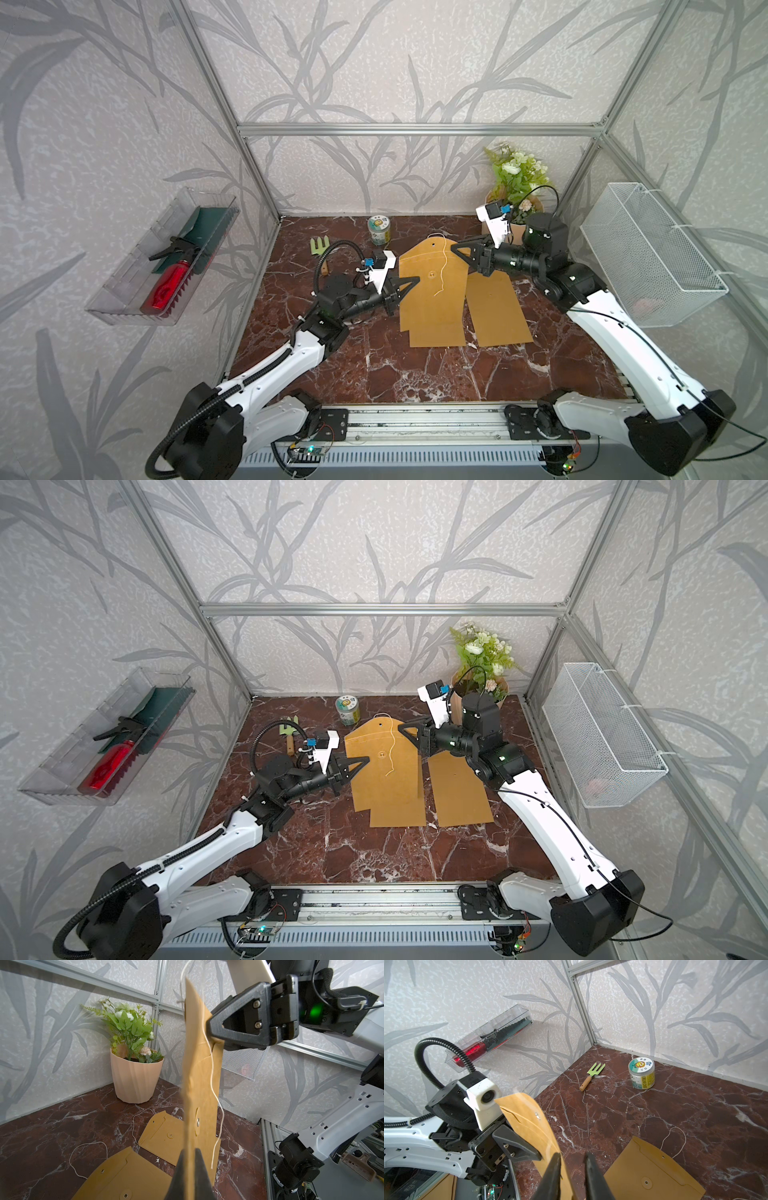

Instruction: Open the file bag

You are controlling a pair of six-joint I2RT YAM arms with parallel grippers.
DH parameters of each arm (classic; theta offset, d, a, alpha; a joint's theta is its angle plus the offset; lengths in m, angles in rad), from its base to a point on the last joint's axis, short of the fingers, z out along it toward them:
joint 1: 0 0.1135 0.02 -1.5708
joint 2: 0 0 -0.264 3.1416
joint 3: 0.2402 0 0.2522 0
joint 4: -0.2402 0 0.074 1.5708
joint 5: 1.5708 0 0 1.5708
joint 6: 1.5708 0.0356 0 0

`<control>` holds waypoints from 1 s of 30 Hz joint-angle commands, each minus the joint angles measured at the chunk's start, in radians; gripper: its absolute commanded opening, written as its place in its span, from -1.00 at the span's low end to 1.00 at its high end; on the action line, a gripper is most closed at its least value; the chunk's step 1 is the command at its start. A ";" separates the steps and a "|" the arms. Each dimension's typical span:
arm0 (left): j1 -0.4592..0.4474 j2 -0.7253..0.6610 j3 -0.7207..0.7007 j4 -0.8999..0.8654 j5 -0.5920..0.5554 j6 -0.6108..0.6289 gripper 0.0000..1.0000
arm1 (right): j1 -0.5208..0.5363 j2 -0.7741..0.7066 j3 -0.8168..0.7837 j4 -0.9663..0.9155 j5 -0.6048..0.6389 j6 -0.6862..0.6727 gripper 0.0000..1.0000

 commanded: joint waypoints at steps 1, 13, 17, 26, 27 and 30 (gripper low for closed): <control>-0.007 0.011 0.020 -0.024 -0.011 0.036 -1.00 | 0.008 -0.034 0.018 0.041 -0.052 -0.007 -0.66; -0.006 -0.009 0.026 0.002 -0.034 0.031 -1.00 | 0.000 -0.038 0.019 0.020 -0.067 -0.019 -0.73; -0.006 -0.021 0.031 0.012 -0.034 0.026 -1.00 | 0.000 -0.034 0.022 0.008 -0.073 -0.026 -0.72; -0.005 -0.055 0.034 0.007 -0.039 0.019 -1.00 | -0.003 -0.021 0.030 0.006 -0.075 -0.036 -0.91; -0.005 -0.060 0.034 0.001 -0.043 0.019 -0.95 | -0.004 -0.020 0.034 0.003 -0.072 -0.040 -0.94; -0.004 -0.077 0.034 -0.020 -0.061 0.017 -0.68 | -0.009 -0.017 0.040 -0.003 -0.069 -0.047 -0.99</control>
